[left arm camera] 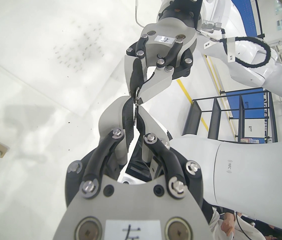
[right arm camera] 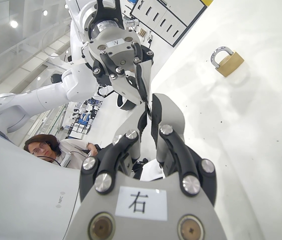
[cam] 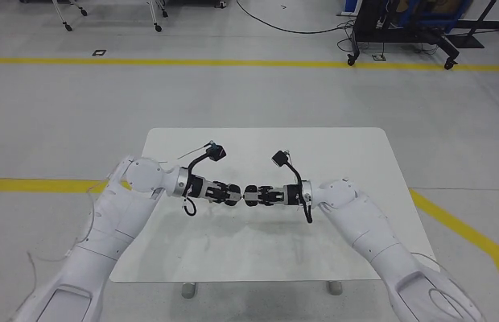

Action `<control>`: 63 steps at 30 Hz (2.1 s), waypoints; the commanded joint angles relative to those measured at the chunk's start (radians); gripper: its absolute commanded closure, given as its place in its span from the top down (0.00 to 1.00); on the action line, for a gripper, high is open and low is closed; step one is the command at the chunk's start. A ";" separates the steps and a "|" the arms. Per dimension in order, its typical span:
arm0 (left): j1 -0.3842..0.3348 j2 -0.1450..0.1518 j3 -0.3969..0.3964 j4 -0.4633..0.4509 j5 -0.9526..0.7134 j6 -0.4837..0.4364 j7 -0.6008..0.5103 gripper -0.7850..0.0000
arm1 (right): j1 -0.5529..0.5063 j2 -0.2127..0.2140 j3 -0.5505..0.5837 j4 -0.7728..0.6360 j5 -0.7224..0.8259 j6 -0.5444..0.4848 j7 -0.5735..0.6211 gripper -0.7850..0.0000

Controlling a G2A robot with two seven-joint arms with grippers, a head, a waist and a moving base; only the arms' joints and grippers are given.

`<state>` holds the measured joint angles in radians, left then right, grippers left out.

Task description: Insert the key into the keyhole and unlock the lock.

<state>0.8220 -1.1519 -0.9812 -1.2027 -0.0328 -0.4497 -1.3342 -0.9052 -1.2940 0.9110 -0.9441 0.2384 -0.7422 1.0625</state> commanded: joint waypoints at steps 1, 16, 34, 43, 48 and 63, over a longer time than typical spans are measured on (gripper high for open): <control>-0.002 0.001 0.002 0.003 -0.003 -0.001 0.003 0.00 | -0.001 0.002 0.002 -0.001 0.006 -0.003 0.001 0.00; -0.004 0.016 -0.044 0.037 -0.076 -0.001 0.056 1.00 | -0.014 0.054 0.101 0.014 0.121 -0.046 -0.030 0.00; 0.106 0.052 -0.122 -0.176 0.439 0.259 0.553 1.00 | -0.111 0.133 0.245 -0.078 0.209 -0.080 -0.065 0.00; 0.372 0.121 -0.253 -0.645 0.867 0.491 0.326 1.00 | -0.111 0.133 0.245 -0.078 0.209 -0.080 -0.065 0.00; 0.309 0.106 -0.147 -0.514 0.918 0.480 0.260 1.00 | -0.111 0.133 0.245 -0.078 0.209 -0.080 -0.065 0.00; 0.122 0.024 0.089 -0.219 0.883 0.550 0.271 0.65 | -0.111 0.133 0.245 -0.078 0.209 -0.080 -0.065 0.00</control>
<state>0.9490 -1.1252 -0.8982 -1.4314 0.8489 0.0905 -1.0573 -1.0166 -1.1607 1.1559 -1.0221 0.4476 -0.8225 0.9977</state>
